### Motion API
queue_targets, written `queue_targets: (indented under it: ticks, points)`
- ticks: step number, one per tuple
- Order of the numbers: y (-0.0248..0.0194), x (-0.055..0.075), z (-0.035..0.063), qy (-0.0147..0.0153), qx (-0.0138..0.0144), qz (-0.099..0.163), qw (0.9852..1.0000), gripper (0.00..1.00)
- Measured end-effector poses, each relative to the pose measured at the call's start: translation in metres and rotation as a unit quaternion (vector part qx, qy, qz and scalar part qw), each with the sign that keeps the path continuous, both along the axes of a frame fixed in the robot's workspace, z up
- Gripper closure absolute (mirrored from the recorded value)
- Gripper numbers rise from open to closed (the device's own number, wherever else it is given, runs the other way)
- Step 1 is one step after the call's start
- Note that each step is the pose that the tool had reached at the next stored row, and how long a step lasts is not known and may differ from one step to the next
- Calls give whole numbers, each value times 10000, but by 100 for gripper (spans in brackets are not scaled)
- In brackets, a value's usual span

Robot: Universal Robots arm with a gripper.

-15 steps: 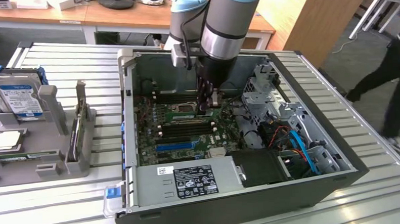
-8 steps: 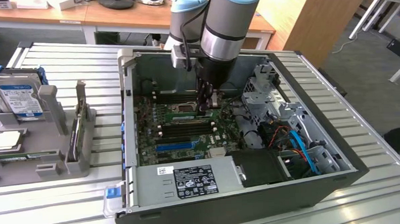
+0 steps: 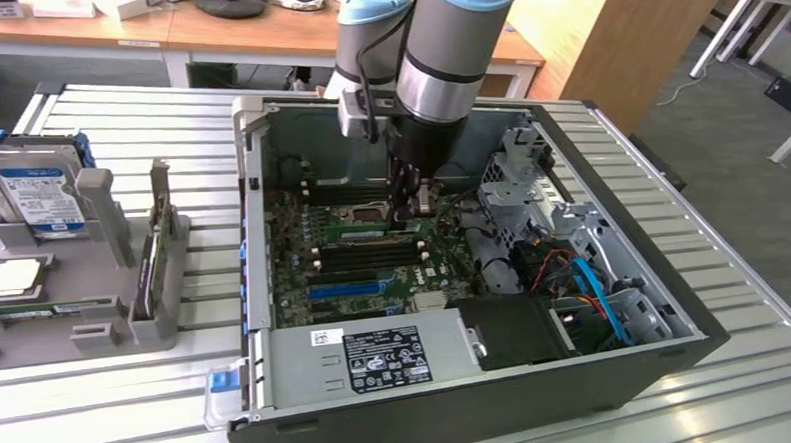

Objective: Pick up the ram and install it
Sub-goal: 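Insert the ram into the slot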

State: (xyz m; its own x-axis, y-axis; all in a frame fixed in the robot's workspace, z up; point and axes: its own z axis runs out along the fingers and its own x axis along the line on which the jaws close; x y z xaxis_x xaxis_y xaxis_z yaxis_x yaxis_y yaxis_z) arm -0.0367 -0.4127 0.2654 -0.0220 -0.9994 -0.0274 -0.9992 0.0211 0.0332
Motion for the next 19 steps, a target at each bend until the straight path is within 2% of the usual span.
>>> queue_targets:
  ticks: [19]
  points:
    - [0,0,-59,-1,0,0,10000,88]
